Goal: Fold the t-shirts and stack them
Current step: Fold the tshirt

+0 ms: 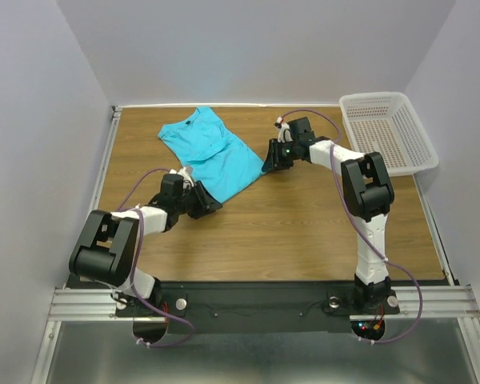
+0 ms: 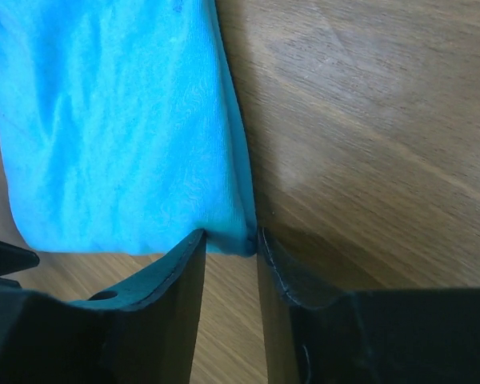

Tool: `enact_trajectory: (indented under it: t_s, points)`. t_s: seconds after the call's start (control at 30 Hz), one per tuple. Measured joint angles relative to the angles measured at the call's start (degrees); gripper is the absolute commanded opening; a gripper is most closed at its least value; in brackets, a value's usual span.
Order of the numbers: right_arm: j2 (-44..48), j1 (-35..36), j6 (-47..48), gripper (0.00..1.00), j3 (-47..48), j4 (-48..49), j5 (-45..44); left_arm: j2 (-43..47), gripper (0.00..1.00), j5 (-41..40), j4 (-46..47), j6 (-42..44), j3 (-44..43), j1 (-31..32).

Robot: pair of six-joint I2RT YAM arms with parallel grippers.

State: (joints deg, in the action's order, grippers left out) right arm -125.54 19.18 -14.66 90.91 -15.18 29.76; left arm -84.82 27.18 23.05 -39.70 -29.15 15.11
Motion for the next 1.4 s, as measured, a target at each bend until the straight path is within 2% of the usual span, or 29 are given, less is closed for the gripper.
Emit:
enact_trajectory:
  t_s: [0.47, 0.53, 0.57, 0.63, 0.7, 0.83, 0.93, 1.07, 1.13, 1.17, 1.2, 1.23, 1.27, 1.3, 1.37, 1.4]
  points:
    - [-0.68, -0.87, -0.72, 0.18, -0.02, -0.20, 1.22, -3.52, 0.47, -7.48, 1.07, -4.42, -2.19, 0.44]
    - [-0.68, -1.09, -0.76, 0.16, -0.17, -0.13, 1.46, -5.35, 0.37, -7.45, 1.73, -4.57, -3.69, 0.44]
    - [-0.68, -1.16, -0.76, 0.14, -0.39, -0.11, 1.66, -6.47, 0.25, -7.37, 1.99, -4.59, -4.52, 0.44]
    - [-0.68, -1.29, -0.85, 0.10, -1.05, -0.02, 2.01, -8.22, 0.09, -7.02, 2.40, -4.44, -5.42, 0.46]
    - [-0.68, -1.49, -0.98, 0.07, -1.55, 0.28, 2.56, -9.22, 0.00, -6.21, 2.99, -4.46, -5.51, 0.55]
    - [0.07, -1.90, -1.11, 0.04, -3.39, 1.16, 3.56, -9.16, 0.00, -5.27, 3.30, -4.17, -5.14, 1.18]
    - [3.32, -2.64, -0.90, 0.04, -8.50, 1.79, 4.11, -7.08, 0.00, -4.50, 3.52, -4.17, -2.60, 2.84]
    - [9.11, -3.72, 1.16, 0.04, -16.13, -0.44, 4.02, -1.79, 0.00, -3.34, 2.80, -5.42, 3.04, 9.03]
    - [12.26, -3.98, 2.75, 0.04, -19.65, -2.40, 3.43, 0.94, 0.07, -2.64, 1.46, -6.47, 5.05, 12.85]
    - [14.43, -4.15, 3.65, 0.07, -21.77, -3.96, 2.97, 3.41, 0.11, -2.16, -0.07, -7.37, 6.38, 15.19]
    - [16.41, -4.24, 4.70, 0.13, -24.09, -5.49, 2.34, 5.07, 0.22, -1.84, -1.18, -8.07, 7.19, 16.24]
    - [17.90, -4.24, 5.66, 0.21, -25.49, -6.62, 2.01, 7.37, 0.27, -1.60, -2.78, -8.63, 7.98, 17.07]
    - [19.28, -4.24, 6.58, 0.39, -26.88, -7.96, 1.55, 9.46, 0.32, -1.60, -4.24, -9.31, 8.37, 17.40]
    - [20.39, -4.20, 7.72, 0.46, -28.00, -9.29, 1.33, 11.85, 0.41, -1.70, -6.43, -9.42, 8.57, 17.44]
    - [22.45, -4.28, 9.86, 0.60, -28.94, -11.54, 1.05, 17.42, 0.44, -2.54, -10.27, -9.81, 8.48, 17.42]
    - [23.34, -4.50, 10.51, 0.63, -28.92, -12.11, 0.70, 19.78, 0.47, -3.06, -12.55, -9.79, 8.15, 17.42]
